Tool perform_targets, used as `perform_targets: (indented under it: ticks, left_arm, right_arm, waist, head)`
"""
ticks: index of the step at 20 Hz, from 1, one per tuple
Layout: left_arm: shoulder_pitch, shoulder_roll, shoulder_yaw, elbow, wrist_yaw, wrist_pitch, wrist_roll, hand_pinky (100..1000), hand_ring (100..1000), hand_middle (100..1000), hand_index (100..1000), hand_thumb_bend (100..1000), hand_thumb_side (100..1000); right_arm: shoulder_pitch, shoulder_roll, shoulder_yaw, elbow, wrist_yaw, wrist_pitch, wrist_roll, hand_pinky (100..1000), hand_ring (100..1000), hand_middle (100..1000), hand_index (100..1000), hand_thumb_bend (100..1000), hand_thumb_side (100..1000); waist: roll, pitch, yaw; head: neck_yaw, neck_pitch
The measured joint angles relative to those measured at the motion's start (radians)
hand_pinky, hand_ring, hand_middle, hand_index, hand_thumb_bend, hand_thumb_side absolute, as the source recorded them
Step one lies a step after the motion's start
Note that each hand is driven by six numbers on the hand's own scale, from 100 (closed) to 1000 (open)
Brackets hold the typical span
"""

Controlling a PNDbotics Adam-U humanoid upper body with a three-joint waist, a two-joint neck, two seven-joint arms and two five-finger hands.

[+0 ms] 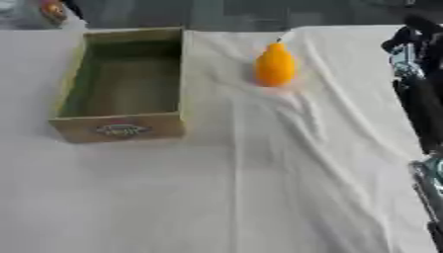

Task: Pick up objects on the table and place them in the box.

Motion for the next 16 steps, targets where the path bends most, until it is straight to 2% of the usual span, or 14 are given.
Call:
perform_targets:
  ticks: [5, 8, 10, 12, 16]
  left_arm:
    - [0.000, 0.000, 0.000, 0.000, 0.000, 0.000, 0.000, 639, 744, 655, 849, 100, 907]
    - [0.000, 0.000, 0.000, 0.000, 0.000, 0.000, 0.000, 639, 744, 655, 849, 100, 907]
    - [0.000, 0.000, 0.000, 0.000, 0.000, 0.000, 0.000, 639, 744, 655, 849, 100, 907]
    - [0.000, 0.000, 0.000, 0.000, 0.000, -0.001, -0.001, 639, 743, 655, 849, 100, 907]
    - [0.003, 0.000, -0.002, 0.000, 0.000, -0.002, -0.006, 639, 743, 654, 849, 100, 906]
  right_arm:
    - [-0.007, -0.001, 0.000, 0.000, 0.001, 0.000, 0.001, 777, 771, 632, 887, 100, 775]
    - [-0.040, -0.020, 0.001, 0.000, 0.026, 0.017, 0.006, 774, 797, 686, 905, 100, 867]
    - [-0.087, -0.060, 0.009, 0.000, 0.082, 0.062, 0.030, 773, 813, 719, 913, 100, 910]
    - [-0.145, -0.110, 0.027, 0.000, 0.168, 0.130, 0.085, 778, 826, 742, 913, 117, 946]
    - [-0.252, -0.213, 0.082, 0.000, 0.381, 0.252, 0.270, 789, 849, 784, 926, 141, 995]
  waist:
    - [0.000, 0.000, 0.003]
    - [-0.001, 0.000, 0.004]
    - [-0.003, -0.001, 0.007]
    - [-0.006, -0.004, 0.012]
    - [-0.006, -0.016, 0.024]
  head:
    - [0.000, 0.000]
    - [0.000, 0.000]
    - [-0.002, 0.000]
    - [-0.004, 0.000]
    - [-0.012, 0.001]
